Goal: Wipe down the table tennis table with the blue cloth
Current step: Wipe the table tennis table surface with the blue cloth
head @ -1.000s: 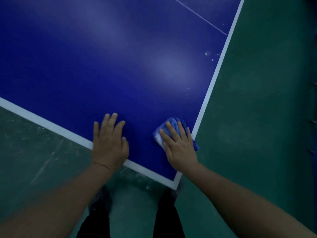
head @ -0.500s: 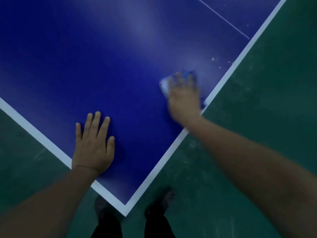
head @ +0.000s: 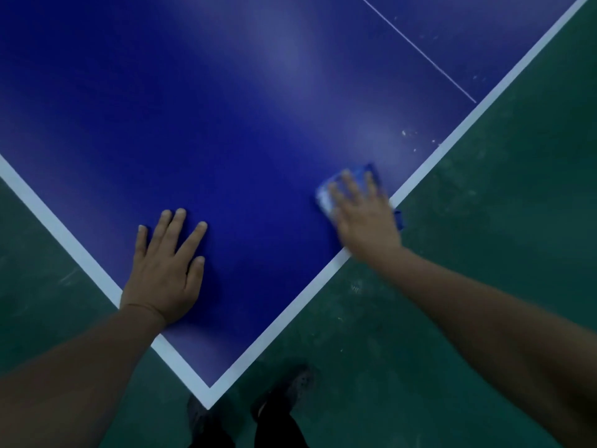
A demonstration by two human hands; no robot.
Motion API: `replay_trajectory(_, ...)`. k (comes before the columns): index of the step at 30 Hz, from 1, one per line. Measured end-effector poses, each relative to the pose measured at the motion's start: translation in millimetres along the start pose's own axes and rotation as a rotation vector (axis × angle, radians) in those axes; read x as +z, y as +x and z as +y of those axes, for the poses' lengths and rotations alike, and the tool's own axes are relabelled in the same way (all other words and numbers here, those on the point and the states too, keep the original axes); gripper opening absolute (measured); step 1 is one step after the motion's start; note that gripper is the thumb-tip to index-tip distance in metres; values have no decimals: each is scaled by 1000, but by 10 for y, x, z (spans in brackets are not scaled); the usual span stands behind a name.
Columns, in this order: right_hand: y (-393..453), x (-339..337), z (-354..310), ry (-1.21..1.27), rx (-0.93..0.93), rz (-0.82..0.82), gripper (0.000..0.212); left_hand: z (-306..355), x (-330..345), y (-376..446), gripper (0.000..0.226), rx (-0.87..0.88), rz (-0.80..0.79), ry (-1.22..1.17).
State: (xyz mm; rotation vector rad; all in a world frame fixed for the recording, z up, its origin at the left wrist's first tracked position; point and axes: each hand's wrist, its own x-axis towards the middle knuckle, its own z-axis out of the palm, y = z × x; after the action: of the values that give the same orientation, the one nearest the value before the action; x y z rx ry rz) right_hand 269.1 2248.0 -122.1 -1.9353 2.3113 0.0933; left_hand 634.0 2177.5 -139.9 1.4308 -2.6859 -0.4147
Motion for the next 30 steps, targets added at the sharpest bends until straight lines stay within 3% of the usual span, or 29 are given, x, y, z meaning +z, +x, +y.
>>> replay_trajectory(3,301,-189,508,111,414,-39,55,6,13,7,61,7,0,10)
replay_trajectory(6,451,-207,228,139,535,8,57,-1,1,19,62,-11,-19,26)
replay_trajectory(8,416,-159,-192,68,398,31,59,19,-9,13,63,-24,-25,32)
replay_trajectory(10,247,-120,-533,60,118,-6,57,37,-17,-5,64,-31,-28,36)
replay_trajectory(13,176,-184,-318,26,-208,-82,53,21,-19,-14,64,-37,-27,37)
replay_trajectory(14,231,-209,-96,-9,-185,-102,53,17,-17,-8,64,-39,-25,40)
replay_trajectory(17,350,-296,534,37,116,-122,54,30,-25,28,64,-35,-25,53)
replay_trajectory(19,379,-305,598,57,184,-110,55,54,-39,38,65,-34,-13,64)
replay_trajectory(22,398,-222,162,41,133,-62,55,199,-73,90,67,-106,29,99)
replay_trajectory(26,410,-153,-378,78,-163,-46,56,816,-4,556,67,-148,81,8)
replay_trajectory(28,594,-183,-190,84,-251,-49,54,1082,81,879,68,-121,85,-22)
replay_trajectory(30,879,-185,348,22,-150,-36,56,1186,168,1083,68,-120,67,-1)
